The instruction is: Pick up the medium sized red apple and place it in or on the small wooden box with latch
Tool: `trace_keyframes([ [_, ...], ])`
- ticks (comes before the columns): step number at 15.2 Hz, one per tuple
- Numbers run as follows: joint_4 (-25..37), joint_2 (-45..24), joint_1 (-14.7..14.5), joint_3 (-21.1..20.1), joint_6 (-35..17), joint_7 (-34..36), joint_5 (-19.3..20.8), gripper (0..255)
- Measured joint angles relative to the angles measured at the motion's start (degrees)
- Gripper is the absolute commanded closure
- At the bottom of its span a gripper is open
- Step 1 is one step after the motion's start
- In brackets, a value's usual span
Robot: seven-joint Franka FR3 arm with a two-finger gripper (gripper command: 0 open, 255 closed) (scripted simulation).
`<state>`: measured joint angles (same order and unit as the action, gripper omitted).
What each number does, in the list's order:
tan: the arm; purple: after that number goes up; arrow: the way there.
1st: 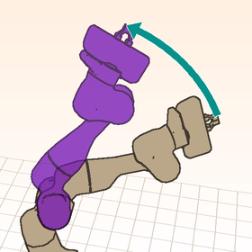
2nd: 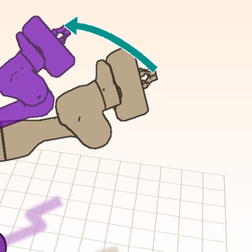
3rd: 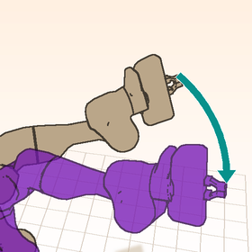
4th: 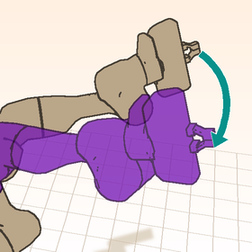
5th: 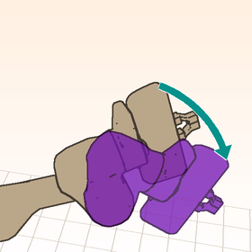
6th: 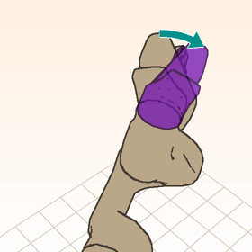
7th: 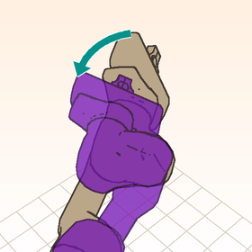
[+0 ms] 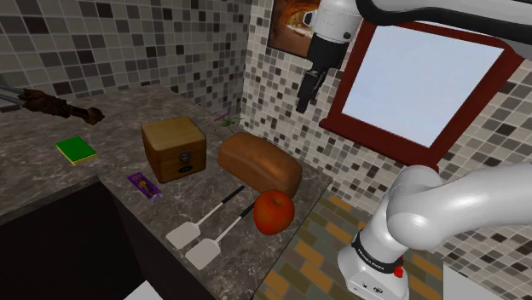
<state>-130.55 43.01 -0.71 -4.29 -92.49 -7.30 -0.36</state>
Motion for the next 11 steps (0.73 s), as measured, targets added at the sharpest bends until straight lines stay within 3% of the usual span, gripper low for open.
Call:
trace_keyframes([
  [3,-2.5,0.9,2.2,-0.5,-0.3,6.0,-2.2,0],
  [7,-9.7,5.4,9.1,-2.3,-0.4,26.4,-9.7,0],
  [11,-19.2,12.1,15.5,-5.9,-2.2,48.7,-19.9,0],
])
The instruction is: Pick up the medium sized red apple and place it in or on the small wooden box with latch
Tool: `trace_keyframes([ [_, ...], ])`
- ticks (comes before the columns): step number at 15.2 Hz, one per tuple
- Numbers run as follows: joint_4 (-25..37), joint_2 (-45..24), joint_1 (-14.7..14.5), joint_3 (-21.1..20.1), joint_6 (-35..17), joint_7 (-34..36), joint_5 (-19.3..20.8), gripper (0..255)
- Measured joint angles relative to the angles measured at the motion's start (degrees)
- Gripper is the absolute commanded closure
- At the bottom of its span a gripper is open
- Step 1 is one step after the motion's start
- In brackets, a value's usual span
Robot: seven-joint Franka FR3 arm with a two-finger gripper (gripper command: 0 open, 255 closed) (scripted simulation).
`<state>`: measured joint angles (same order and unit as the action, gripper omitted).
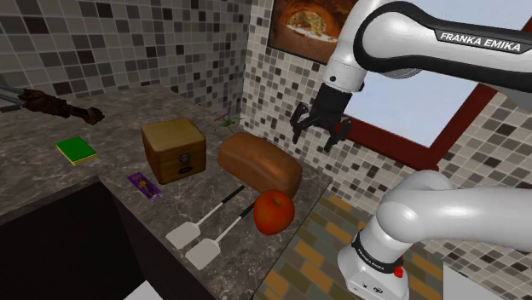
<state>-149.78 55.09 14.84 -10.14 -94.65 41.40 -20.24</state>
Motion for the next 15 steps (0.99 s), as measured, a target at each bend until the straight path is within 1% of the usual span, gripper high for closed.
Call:
trace_keyframes([
  [3,-7.9,7.3,3.7,-4.2,-1.5,17.6,-9.2,0],
  [5,-12.0,11.5,5.5,-8.3,-2.9,30.2,-16.3,0],
  [6,-14.1,13.9,6.1,-10.6,-3.6,36.6,-19.9,0],
  [8,-17.0,17.2,6.5,-16.9,-6.1,50.2,-28.4,0],
  [9,-18.0,18.3,6.5,-18.3,-6.7,53.8,-30.5,0],
  [10,-18.6,18.5,6.3,-19.7,-7.5,55.8,-32.2,0],
  [12,-19.7,18.4,5.7,-21.9,-9.1,57.2,-34.7,0],
  [15,-20.9,17.3,4.8,-24.9,-11.7,57.3,-37.9,0],
])
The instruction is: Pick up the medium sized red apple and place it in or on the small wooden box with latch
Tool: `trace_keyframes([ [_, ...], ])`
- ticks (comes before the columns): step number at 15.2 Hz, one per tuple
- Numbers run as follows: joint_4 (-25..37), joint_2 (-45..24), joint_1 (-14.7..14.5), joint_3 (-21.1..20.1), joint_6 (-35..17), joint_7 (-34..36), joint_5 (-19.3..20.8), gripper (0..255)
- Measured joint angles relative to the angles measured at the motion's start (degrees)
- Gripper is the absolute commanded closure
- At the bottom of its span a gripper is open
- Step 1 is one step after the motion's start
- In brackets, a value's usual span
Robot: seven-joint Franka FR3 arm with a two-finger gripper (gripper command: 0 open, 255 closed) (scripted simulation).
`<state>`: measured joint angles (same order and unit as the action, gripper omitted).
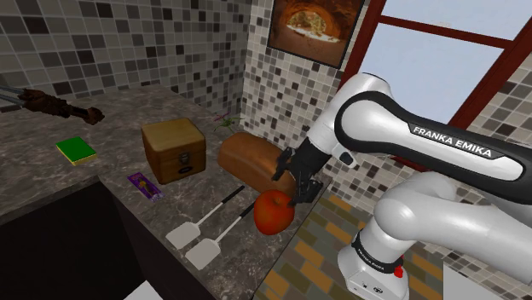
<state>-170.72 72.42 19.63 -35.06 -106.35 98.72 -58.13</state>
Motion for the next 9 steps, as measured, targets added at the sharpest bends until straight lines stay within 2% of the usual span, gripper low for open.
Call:
trace_keyframes([
  [7,-0.5,-0.7,-0.4,-1.4,-1.3,-0.2,-1.6,0],
  [8,-0.5,-0.7,-0.4,-1.5,-1.3,-0.2,-1.6,255],
  [9,-0.5,-0.7,-0.4,-1.5,-1.3,-0.2,-1.6,255],
])
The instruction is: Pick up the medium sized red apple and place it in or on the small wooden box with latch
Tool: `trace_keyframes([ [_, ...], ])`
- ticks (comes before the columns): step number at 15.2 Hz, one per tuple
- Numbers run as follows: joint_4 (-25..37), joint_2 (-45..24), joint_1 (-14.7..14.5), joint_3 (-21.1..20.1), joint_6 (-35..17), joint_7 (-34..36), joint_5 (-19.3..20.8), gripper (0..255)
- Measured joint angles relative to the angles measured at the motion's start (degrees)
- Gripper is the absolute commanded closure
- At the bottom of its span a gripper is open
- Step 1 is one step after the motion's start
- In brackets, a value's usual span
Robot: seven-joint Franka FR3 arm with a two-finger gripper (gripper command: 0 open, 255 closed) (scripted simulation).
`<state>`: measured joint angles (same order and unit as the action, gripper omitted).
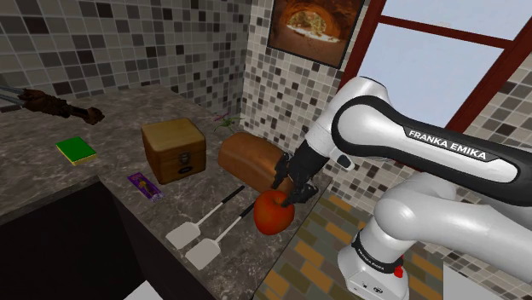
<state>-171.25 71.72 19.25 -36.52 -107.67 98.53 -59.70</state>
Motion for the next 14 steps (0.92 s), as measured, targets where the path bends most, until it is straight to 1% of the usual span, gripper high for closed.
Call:
trace_keyframes([
  [9,0.0,0.0,0.0,0.0,0.0,0.0,0.0,255],
  [14,2.2,0.8,1.0,2.7,2.8,1.1,3.0,255],
])
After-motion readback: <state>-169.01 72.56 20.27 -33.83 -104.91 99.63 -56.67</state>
